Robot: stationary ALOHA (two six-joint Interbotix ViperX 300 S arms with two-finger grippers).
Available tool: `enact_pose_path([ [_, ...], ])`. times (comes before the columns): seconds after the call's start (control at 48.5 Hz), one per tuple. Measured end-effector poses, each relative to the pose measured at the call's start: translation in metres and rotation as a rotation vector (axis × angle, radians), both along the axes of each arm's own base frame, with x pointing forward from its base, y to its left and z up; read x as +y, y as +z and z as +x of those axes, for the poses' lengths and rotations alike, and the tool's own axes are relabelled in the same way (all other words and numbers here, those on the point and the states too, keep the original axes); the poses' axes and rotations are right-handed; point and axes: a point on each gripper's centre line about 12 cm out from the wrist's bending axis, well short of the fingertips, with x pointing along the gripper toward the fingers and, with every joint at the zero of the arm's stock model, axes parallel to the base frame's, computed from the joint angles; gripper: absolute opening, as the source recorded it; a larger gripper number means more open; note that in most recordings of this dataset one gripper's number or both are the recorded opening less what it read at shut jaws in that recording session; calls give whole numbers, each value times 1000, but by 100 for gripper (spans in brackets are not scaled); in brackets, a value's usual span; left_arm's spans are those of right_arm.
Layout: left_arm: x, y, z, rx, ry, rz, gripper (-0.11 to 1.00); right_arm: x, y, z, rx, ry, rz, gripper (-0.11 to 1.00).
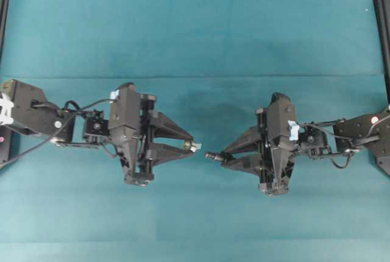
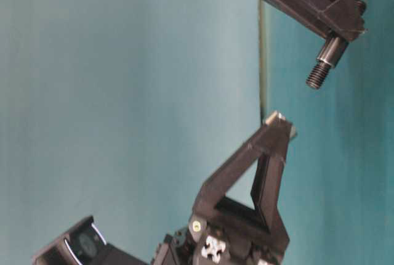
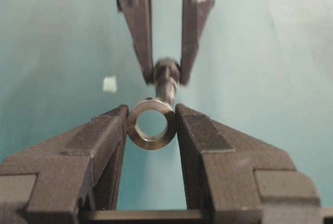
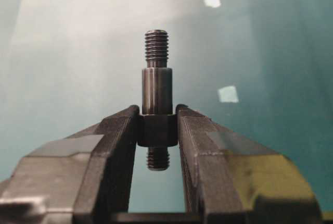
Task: Insert the washer onto the shaft with both hands.
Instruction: 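Bring the washer toward the shaft tip, aligning hole with thread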
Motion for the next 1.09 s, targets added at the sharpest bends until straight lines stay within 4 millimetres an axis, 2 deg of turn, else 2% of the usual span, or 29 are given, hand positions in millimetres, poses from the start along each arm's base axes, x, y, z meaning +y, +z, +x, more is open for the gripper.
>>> enact_pose_path([
  [0.475,-8,-8,11,9,-13,-16,36,0,1,0,-21,-1,3,0],
  [1.094,-9,-10,23,4,-14,-16,36,0,3,1,-46,-2,4,0],
])
